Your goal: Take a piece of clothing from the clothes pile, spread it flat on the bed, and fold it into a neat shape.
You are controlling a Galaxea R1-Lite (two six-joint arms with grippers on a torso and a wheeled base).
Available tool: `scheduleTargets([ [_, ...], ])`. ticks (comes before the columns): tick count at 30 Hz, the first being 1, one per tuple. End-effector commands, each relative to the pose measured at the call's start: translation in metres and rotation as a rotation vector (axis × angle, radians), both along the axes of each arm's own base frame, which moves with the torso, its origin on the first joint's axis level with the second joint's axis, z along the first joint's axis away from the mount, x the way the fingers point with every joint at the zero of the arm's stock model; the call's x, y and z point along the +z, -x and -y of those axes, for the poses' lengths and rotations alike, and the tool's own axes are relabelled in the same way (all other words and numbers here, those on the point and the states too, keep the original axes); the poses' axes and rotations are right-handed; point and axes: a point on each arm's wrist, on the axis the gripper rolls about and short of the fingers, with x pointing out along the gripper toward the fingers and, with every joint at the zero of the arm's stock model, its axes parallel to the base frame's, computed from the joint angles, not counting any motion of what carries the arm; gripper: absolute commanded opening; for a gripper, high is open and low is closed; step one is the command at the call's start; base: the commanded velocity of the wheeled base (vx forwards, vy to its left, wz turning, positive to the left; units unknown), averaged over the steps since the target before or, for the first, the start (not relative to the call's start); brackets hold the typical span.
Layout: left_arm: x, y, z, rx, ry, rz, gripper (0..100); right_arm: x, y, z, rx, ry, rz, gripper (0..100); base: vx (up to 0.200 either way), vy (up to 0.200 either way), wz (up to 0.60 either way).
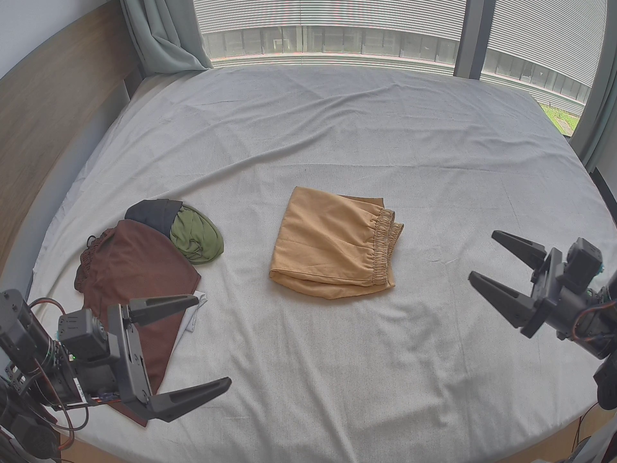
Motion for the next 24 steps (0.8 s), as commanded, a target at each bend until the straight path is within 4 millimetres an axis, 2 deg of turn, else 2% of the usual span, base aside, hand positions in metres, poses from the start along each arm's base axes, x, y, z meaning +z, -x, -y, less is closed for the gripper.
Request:
scheduleTargets([
  [1, 0.015, 0.017, -0.006, 0.033, 0.051, 0.059, 100, 0.016, 0.032, 0.018, -0.037, -0.035, 0.097, 100, 0.0, 0.0, 0.0],
  [5, 0.018, 0.021, -0.008, 0.051, 0.06, 0.069, 100, 0.018, 0.045, 0.022, -0.04, -0.045, 0.125, 100, 0.0, 0.0, 0.0],
  [7, 0.022, 0.027, -0.011, 0.052, 0.069, 0.09, 100, 0.021, 0.059, 0.028, -0.052, -0.059, 0.162, 100, 0.0, 0.0, 0.0],
  [16, 0.031, 0.046, -0.018, 0.073, 0.085, 0.12, 100, 0.028, 0.087, 0.041, -0.093, -0.067, 0.205, 100, 0.0, 0.0, 0.0],
  [23, 0.035, 0.067, -0.028, 0.158, 0.108, 0.131, 100, 0.025, 0.125, 0.054, -0.149, -0.064, 0.214, 100, 0.0, 0.0, 0.0],
  [24, 0.036, 0.072, -0.031, 0.184, 0.116, 0.133, 100, 0.023, 0.137, 0.057, -0.172, -0.063, 0.224, 100, 0.0, 0.0, 0.0],
])
